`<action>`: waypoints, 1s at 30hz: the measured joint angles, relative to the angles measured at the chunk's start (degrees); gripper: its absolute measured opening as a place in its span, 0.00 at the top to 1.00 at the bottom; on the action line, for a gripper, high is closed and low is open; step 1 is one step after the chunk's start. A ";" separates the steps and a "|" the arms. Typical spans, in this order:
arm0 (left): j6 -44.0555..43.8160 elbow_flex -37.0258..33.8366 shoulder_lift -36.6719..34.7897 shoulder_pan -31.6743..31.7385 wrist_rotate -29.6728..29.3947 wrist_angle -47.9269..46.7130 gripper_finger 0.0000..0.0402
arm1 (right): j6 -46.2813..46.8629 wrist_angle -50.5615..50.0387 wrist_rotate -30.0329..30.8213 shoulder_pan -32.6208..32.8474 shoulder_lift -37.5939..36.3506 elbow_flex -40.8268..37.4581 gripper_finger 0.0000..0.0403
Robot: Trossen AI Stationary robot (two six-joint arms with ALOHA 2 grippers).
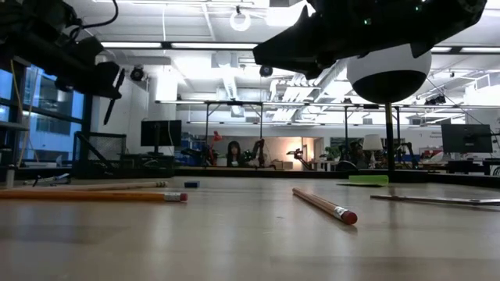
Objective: Pick and place office supplies into organizer
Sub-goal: Put the black pen into the top left section of the desk organizer, then put the black binder clip into the bottom left section of the desk organizer
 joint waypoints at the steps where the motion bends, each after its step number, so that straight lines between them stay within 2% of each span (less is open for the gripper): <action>1: 0.01 0.00 0.00 0.00 -1.21 -0.01 0.98 | 0.00 0.00 0.00 0.00 0.01 0.01 0.66; 7: -1.15 0.00 0.71 -0.04 -2.84 -0.39 0.97 | 0.00 0.24 -0.02 -0.02 0.01 0.01 0.66; 12: -1.31 0.00 3.35 -0.02 -5.32 -1.00 0.92 | 0.22 0.24 -0.04 -0.02 0.01 0.01 0.66; 23: -3.53 0.00 8.47 -0.03 -4.20 0.05 0.88 | 0.42 0.22 -0.07 -0.02 0.01 0.01 0.66; 30: -4.50 0.00 8.72 -0.02 -3.11 0.07 0.87 | 0.44 0.16 -0.24 -0.02 0.03 0.01 0.66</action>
